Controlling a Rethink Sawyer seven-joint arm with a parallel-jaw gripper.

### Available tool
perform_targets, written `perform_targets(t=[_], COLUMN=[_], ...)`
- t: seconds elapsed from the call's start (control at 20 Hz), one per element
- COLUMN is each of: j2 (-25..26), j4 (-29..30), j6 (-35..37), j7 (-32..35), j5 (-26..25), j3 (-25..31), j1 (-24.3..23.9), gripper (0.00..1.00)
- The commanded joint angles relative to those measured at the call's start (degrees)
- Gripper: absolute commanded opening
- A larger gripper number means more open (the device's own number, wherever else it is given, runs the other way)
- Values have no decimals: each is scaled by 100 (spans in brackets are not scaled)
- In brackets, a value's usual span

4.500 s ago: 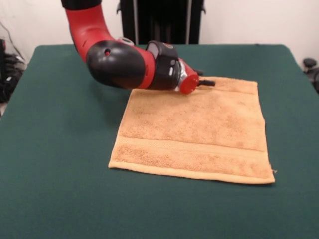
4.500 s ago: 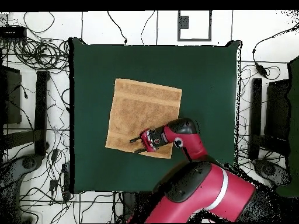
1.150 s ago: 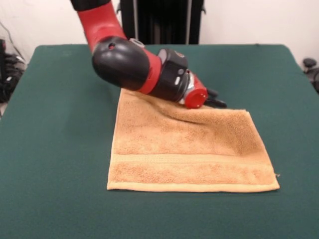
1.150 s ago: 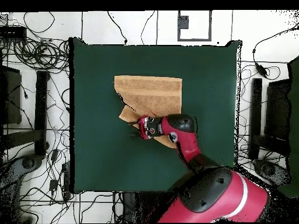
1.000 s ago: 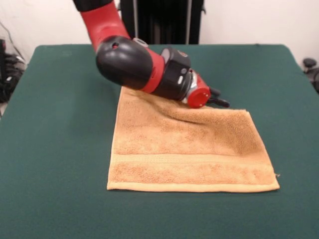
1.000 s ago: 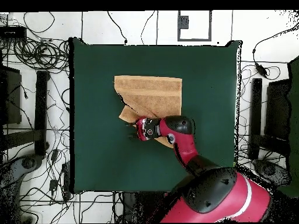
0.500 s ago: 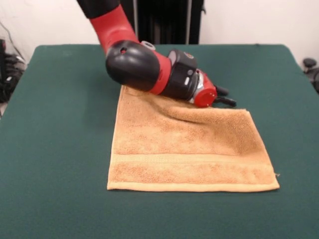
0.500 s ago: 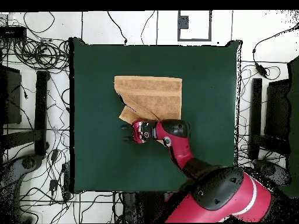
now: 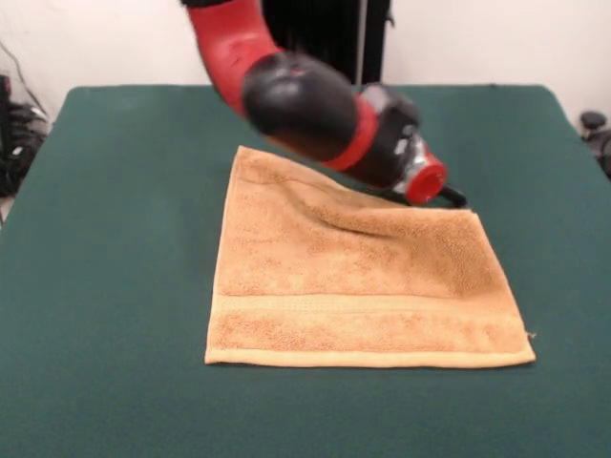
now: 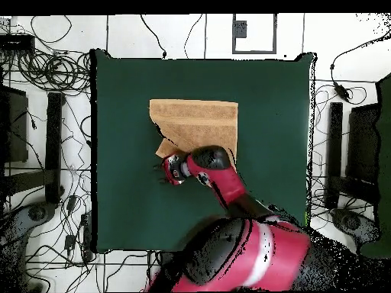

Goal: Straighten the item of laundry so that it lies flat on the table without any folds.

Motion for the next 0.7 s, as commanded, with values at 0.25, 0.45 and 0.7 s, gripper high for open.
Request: perform_targets(t=[0.25, 0.45, 0.7], j2=[1363, 1511, 1779], j4=[-2696, -2983, -3186], j6=[-2206, -2360, -2570], j7=[2729, 2888, 3225], j5=[-1006, -1356, -1476], j3=[-4203, -4507, -4960], j1=[2523, 2608, 2811], gripper=[100, 100, 100])
